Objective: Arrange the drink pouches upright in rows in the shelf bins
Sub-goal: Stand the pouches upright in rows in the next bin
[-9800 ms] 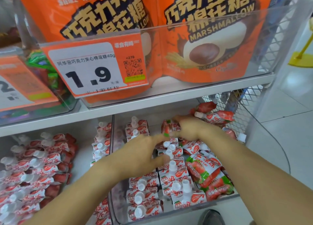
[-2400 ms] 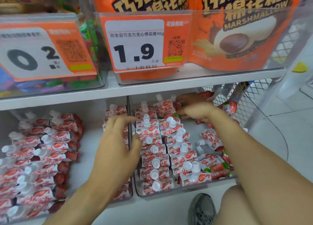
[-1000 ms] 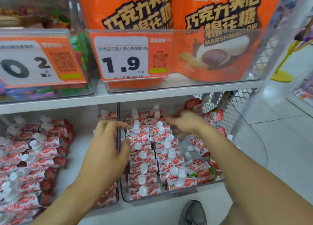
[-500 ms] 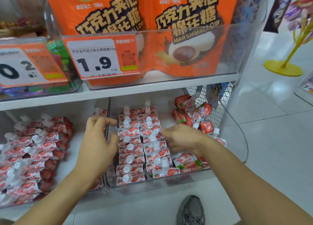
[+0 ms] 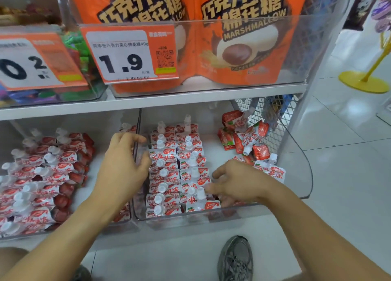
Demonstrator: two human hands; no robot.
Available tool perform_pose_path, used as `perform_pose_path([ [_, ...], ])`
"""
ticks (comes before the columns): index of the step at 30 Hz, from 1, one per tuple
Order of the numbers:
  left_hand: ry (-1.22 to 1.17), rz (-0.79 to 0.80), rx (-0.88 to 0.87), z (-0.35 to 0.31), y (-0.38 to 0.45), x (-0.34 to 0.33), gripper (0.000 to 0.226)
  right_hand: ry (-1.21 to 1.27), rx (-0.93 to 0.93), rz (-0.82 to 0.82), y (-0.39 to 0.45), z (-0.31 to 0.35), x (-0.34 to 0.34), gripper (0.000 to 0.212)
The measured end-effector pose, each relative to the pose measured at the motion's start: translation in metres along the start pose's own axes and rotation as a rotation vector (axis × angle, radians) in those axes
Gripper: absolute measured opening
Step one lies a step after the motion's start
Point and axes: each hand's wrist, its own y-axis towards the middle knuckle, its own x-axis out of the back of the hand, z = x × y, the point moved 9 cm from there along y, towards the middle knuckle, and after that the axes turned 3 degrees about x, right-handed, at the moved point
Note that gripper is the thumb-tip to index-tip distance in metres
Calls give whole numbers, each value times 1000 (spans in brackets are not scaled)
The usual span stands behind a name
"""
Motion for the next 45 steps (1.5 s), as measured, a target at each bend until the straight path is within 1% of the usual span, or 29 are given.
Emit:
perform_pose_path([
  [3, 1, 1, 26, 0, -1, -3, 24, 91, -7, -8, 2, -1, -5, 53],
  [7, 81, 50, 0, -4, 0, -4, 34, 351, -58, 99, -1, -15, -3, 54],
  [8, 112, 22, -50, -13, -2, 1, 37, 362, -31, 70, -1, -17, 6, 52],
  [9, 124, -26, -131, -26, -6, 8, 38, 311, 13, -2, -1, -20, 21, 49],
  [10, 101, -63, -227, -44, -12, 13, 36, 217, 57, -75, -3, -21, 37, 45],
  [11, 56, -53, -320, -63, -19, 12, 31, 125, 87, -118, -4, -23, 47, 40],
  [12, -2, 26, -397, -82, -25, 3, 25, 27, 110, -117, -5, -22, 52, 39],
  [13, -56, 160, -453, -97, -31, -13, 19, -109, 136, -96, -5, -22, 52, 44],
  [15, -52, 470, -544, -117, -44, -59, 15, -413, 168, -60, 4, -22, 45, 67],
  [16, 6, 565, -608, -121, -49, -79, 20, -504, 190, -43, 10, -22, 38, 77],
  [18, 147, 660, -717, -118, -55, -109, 26, -621, 220, -4, 22, -19, 23, 89],
  [20, 242, 709, -798, -111, -58, -122, 25, -711, 205, 13, 29, -17, 16, 94],
  [22, 238, 767, -867, -107, -62, -127, 26, -777, 187, 36, 32, -17, 14, 94],
  [24, 216, 790, -926, -106, -65, -125, 27, -747, 190, 56, 31, -17, 14, 91],
  [26, 166, 826, -931, -105, -66, -122, 22, -614, 210, 19, 27, -17, 22, 81],
  [28, 115, 864, -900, -105, -66, -118, 19, -485, 233, -60, 19, -20, 36, 63],
  [30, -7, 865, -763, -106, -58, -111, 17, -333, 245, -119, 5, -23, 52, 47],
  [31, -93, 817, -660, -106, -51, -106, 16, -245, 256, -126, -4, -23, 57, 42],
  [32, -153, 739, -561, -105, -43, -101, 18, -176, 282, -129, -13, -21, 60, 37],
  [33, -169, 660, -489, -104, -37, -97, 27, -139, 312, -136, -21, -17, 60, 34],
  [34, -155, 609, -451, -105, -36, -96, 39, -120, 337, -142, -29, -12, 59, 30],
  [35, -138, 607, -451, -106, -37, -100, 49, -111, 352, -141, -35, -8, 58, 28],
  [36, -128, 655, -480, -110, -42, -106, 53, -98, 356, -116, -39, -5, 55, 26],
  [38, -62, 829, -577, -120, -62, -124, 47, -44, 304, -19, -43, -11, 51, 29],
  [39, 13, 885, -628, -122, -71, -130, 45, -10, 276, -20, -45, -18, 56, 31],
  [40, 90, 897, -665, -120, -76, -136, 44, -11, 267, -107, -45, -23, 69, 34],
  [42, 137, 875, -674, -116, -75, -140, 42, -170, 264, -361, -45, -27, 98, 41],
  [43, 121, 884, -662, -115, -74, -141, 41, -296, 245, -393, -41, -26, 99, 47],
  [45, 103, 884, -668, -116, -76, -141, 41, -549, 143, -318, -26, -28, 83, 57],
])
